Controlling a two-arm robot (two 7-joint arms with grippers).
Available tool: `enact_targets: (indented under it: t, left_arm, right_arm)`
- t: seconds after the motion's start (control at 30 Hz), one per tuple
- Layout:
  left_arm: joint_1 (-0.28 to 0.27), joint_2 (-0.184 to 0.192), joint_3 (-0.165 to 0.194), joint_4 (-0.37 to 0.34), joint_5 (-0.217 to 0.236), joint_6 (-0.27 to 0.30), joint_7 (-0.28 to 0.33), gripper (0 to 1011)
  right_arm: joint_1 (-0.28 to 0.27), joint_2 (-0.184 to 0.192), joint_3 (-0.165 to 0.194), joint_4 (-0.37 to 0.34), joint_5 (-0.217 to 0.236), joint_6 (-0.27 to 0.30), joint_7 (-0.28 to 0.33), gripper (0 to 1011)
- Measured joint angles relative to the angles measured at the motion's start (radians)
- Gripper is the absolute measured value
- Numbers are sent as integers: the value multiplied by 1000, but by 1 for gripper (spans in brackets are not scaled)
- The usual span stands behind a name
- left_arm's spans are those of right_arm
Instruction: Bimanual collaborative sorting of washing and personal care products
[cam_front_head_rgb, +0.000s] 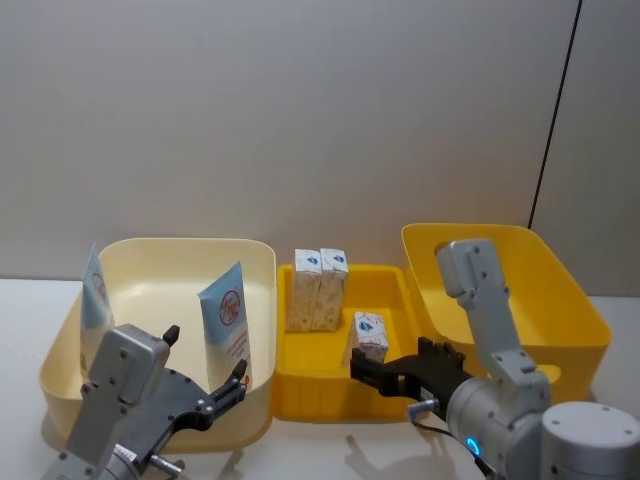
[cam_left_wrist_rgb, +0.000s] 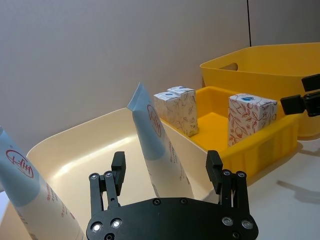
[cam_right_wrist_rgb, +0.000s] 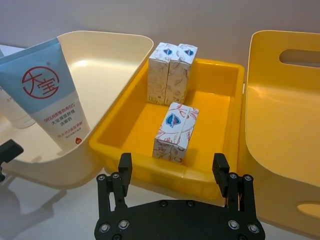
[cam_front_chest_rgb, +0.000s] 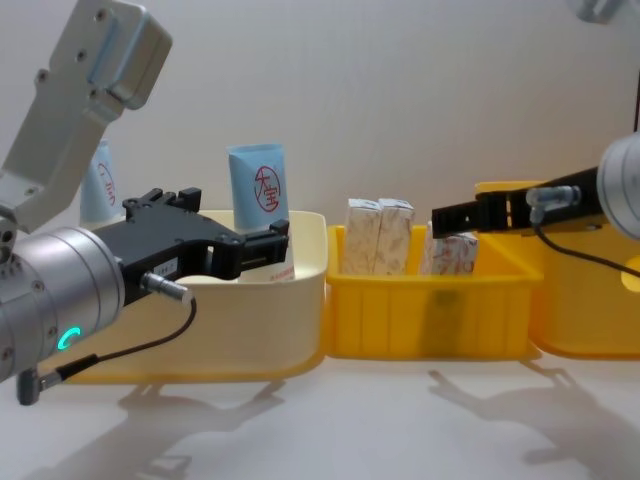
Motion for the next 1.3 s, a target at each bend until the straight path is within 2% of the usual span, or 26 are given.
enact_targets:
  t: [0.3, 0.6, 1.3]
  left_arm:
    - [0, 0, 0, 0, 0, 0, 0, 1003]
    - [0, 0, 0, 0, 0, 0, 0, 1003]
    - [0, 0, 0, 0, 0, 0, 0, 1003]
  right_arm:
    - [27, -38, 11, 37, -3, 11, -18, 1001]
    - [67, -71, 12, 110, -8, 19, -24, 1001]
    - [175, -118, 2, 273, -40, -3, -24, 1001]
